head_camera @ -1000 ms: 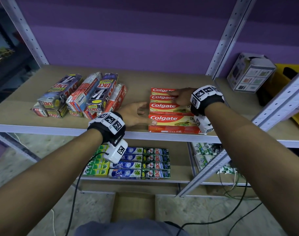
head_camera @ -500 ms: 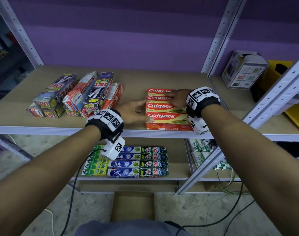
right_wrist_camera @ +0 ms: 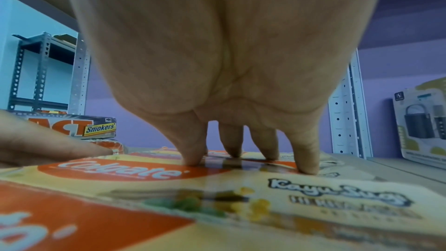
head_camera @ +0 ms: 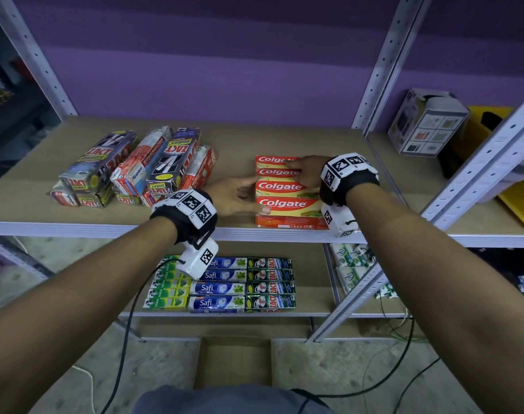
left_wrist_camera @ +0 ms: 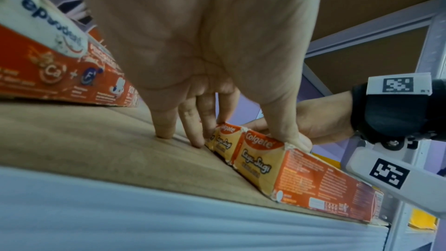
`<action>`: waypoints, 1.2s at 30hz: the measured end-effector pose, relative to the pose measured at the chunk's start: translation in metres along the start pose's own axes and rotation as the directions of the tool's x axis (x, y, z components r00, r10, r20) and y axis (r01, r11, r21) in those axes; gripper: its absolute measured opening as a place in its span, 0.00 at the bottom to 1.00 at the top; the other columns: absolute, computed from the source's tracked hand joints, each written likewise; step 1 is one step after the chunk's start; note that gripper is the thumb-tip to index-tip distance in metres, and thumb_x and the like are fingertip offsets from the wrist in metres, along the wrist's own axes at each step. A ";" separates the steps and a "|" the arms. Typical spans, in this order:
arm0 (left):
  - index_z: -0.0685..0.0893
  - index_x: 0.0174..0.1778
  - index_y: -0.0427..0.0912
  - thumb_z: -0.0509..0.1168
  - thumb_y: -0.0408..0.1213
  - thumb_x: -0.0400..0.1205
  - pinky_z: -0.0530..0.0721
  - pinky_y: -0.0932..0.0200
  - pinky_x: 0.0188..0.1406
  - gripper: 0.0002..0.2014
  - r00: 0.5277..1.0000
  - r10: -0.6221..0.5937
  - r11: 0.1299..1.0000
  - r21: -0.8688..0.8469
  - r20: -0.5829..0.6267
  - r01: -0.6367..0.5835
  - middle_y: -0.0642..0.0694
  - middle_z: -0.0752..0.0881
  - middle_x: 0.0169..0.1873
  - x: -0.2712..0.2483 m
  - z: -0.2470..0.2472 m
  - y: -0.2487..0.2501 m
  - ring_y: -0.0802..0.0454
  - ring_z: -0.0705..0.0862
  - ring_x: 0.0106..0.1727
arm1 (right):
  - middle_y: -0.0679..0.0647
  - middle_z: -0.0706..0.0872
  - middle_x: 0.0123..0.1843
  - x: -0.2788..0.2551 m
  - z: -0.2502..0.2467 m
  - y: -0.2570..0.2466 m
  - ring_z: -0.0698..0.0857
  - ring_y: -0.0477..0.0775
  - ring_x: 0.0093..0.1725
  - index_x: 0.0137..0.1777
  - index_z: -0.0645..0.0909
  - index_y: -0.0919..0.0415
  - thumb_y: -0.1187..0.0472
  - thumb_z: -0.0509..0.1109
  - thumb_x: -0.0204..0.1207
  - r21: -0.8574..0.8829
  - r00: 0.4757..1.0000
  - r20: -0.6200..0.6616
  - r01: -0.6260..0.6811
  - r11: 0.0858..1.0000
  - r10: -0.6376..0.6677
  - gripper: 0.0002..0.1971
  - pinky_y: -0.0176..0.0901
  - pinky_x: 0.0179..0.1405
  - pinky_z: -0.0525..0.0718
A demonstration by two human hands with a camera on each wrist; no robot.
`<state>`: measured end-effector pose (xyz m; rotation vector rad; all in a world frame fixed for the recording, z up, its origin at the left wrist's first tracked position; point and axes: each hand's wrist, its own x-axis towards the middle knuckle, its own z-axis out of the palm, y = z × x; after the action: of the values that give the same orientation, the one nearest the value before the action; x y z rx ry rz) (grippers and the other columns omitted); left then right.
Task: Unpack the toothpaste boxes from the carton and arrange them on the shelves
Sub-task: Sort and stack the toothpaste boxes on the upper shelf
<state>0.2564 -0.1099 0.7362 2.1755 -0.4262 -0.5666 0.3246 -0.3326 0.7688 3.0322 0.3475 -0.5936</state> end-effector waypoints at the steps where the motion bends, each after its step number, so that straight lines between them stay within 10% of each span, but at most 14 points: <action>1: 0.61 0.81 0.68 0.76 0.60 0.70 0.67 0.62 0.70 0.44 1.000 -0.004 1.000 0.008 -0.002 0.004 0.60 0.74 0.76 0.001 0.000 -0.001 0.64 0.75 0.69 | 0.53 0.58 0.87 0.001 0.000 0.000 0.65 0.61 0.83 0.87 0.53 0.44 0.51 0.57 0.89 -0.006 1.000 -0.004 0.004 1.000 -0.004 0.29 0.55 0.81 0.66; 16: 0.85 0.65 0.54 0.70 0.52 0.80 0.77 0.51 0.72 0.18 0.967 0.102 0.913 0.407 -0.233 0.002 0.55 0.85 0.65 -0.017 -0.041 0.005 0.56 0.81 0.67 | 0.51 0.74 0.79 0.000 -0.009 -0.004 0.75 0.58 0.75 0.78 0.74 0.46 0.55 0.65 0.84 -0.019 0.982 -0.183 0.041 0.999 -0.044 0.22 0.49 0.70 0.75; 24: 0.89 0.59 0.53 0.68 0.45 0.83 0.81 0.60 0.56 0.10 0.895 0.165 0.888 0.458 -0.414 0.048 0.49 0.90 0.53 -0.056 -0.107 -0.013 0.53 0.85 0.53 | 0.43 0.83 0.64 0.021 -0.027 -0.058 0.79 0.44 0.52 0.60 0.85 0.41 0.57 0.67 0.78 0.128 0.960 -0.252 0.156 0.979 -0.120 0.14 0.31 0.45 0.72; 36: 0.87 0.52 0.55 0.71 0.48 0.79 0.75 0.65 0.50 0.08 0.834 0.003 0.811 0.489 -0.552 0.321 0.54 0.88 0.48 -0.085 -0.183 -0.073 0.56 0.82 0.46 | 0.53 0.78 0.76 0.041 -0.042 -0.168 0.82 0.57 0.67 0.79 0.69 0.41 0.49 0.65 0.82 0.255 0.941 -0.241 0.299 0.919 -0.239 0.25 0.45 0.64 0.81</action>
<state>0.2897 0.0920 0.8018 2.8380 -0.0914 0.1328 0.3392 -0.1574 0.7940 3.3657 0.7654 -0.3661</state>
